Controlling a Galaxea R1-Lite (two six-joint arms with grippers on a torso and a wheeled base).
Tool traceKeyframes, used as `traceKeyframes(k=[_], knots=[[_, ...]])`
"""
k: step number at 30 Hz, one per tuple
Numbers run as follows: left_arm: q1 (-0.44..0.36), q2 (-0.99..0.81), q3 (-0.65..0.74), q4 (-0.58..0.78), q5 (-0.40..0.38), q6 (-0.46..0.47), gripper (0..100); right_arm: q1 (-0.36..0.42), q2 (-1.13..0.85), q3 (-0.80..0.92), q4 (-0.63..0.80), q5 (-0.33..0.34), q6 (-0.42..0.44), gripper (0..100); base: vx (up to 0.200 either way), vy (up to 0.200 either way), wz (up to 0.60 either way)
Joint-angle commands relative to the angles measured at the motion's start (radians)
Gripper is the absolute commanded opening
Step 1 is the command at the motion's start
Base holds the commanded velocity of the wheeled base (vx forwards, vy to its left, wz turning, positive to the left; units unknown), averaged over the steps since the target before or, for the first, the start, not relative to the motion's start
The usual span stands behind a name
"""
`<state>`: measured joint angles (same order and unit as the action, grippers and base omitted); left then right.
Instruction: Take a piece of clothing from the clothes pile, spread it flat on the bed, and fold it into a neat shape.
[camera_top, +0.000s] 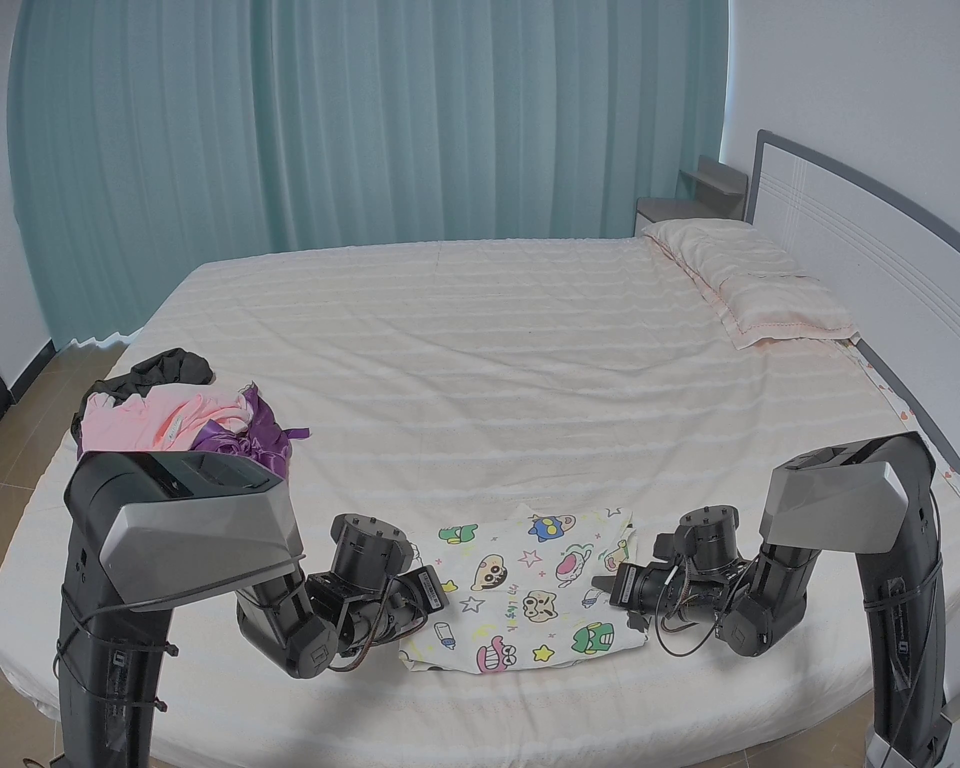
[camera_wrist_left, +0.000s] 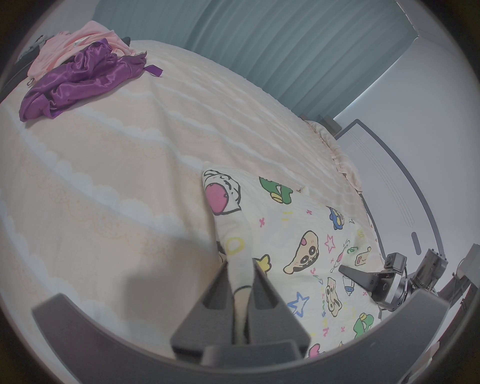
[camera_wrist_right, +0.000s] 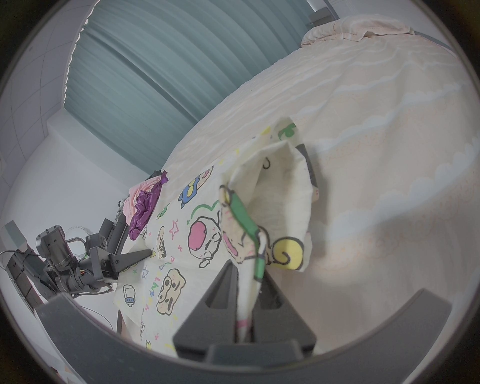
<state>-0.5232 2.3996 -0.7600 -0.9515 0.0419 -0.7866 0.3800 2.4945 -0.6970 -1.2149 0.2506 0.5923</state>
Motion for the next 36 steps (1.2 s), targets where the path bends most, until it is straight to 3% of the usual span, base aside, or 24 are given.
traceKeyframes(k=[1, 9, 18, 26, 36], knots=[[0.000, -0.023, 0.019, 0.000, 0.000, -0.010, 0, -0.021, 0.004, -0.002, -0.008, -0.001, 0.004, 0, 0.000, 0.000, 0.00], [0.000, -0.065, 0.021, 0.002, 0.010, -0.071, 0, -0.021, 0.004, -0.001, -0.009, -0.001, 0.007, 0, 0.000, 0.000, 0.00], [-0.004, -0.080, 0.059, -0.003, 0.010, -0.072, 0, -0.021, 0.003, 0.002, -0.011, -0.001, 0.009, 0, 0.000, 0.000, 0.00], [-0.004, -0.092, 0.065, -0.004, 0.012, -0.072, 0, -0.021, 0.001, 0.005, -0.017, -0.001, 0.011, 0, -0.200, 0.000, 0.00], [0.011, -0.097, 0.059, -0.003, 0.029, -0.071, 0, -0.020, 0.011, 0.016, -0.075, -0.001, 0.011, 0, 0.000, 0.000, 0.00]])
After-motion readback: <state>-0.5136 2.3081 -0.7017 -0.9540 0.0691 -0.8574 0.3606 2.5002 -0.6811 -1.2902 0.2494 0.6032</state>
